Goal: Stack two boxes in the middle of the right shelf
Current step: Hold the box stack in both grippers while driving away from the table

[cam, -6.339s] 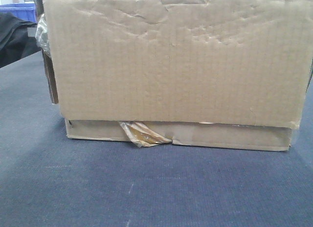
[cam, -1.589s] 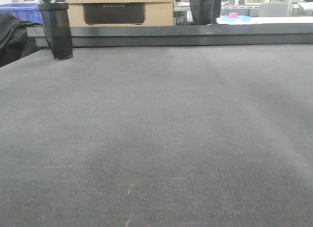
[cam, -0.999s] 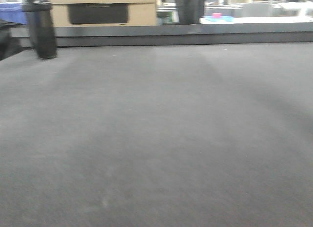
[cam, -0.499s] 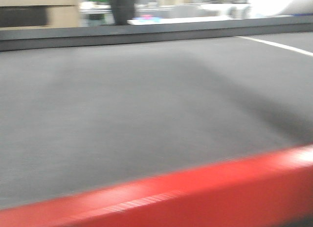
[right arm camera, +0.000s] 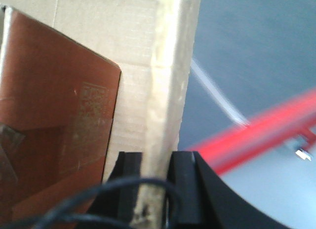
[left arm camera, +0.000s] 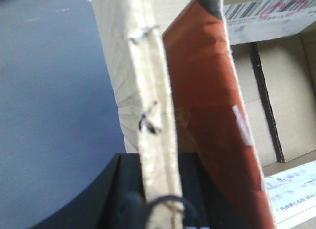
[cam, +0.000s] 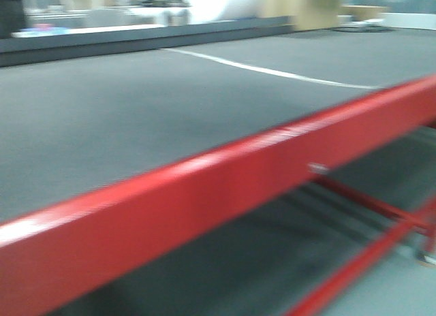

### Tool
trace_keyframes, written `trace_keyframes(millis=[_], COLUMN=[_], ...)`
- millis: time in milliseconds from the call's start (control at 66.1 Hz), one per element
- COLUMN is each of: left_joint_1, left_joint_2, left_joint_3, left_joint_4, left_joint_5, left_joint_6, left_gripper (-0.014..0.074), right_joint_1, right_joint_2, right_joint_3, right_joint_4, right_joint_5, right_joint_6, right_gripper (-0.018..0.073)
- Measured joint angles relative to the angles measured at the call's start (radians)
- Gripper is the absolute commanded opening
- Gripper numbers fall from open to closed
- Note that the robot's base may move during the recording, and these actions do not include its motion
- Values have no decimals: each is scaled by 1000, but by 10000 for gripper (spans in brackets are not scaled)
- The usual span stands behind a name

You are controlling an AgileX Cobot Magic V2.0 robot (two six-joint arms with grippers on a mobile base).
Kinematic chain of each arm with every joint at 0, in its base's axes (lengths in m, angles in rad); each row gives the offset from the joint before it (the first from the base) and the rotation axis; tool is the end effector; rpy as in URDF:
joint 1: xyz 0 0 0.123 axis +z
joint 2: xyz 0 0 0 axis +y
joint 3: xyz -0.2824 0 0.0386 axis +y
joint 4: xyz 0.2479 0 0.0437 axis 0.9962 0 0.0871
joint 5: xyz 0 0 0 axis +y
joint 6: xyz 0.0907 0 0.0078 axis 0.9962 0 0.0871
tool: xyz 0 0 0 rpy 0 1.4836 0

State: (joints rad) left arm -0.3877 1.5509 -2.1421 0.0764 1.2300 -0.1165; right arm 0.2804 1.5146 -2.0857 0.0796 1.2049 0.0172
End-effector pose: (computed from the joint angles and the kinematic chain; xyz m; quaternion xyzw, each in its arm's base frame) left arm 0.2726 -0.1042 0.5329 0.1116 0.8652 -0.0851 0.4815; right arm 0.2721 0.0854 0.5307 -0.1200 0.8627 0.1115 0.4784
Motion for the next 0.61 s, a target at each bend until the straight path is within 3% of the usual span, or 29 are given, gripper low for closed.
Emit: trace_keyframes(millis=[605], left_joint_1=[0], left_joint_2=[0], left_joint_3=[0], left_joint_4=[0], left_joint_5=[0], left_joint_6=[0], left_gripper=[-111], right_joint_1=[0], right_joint_2=[0], right_joint_3=[0], right_joint_4=[0], right_joint_5=[0], right_joint_6=[0], right_gripper=[-155])
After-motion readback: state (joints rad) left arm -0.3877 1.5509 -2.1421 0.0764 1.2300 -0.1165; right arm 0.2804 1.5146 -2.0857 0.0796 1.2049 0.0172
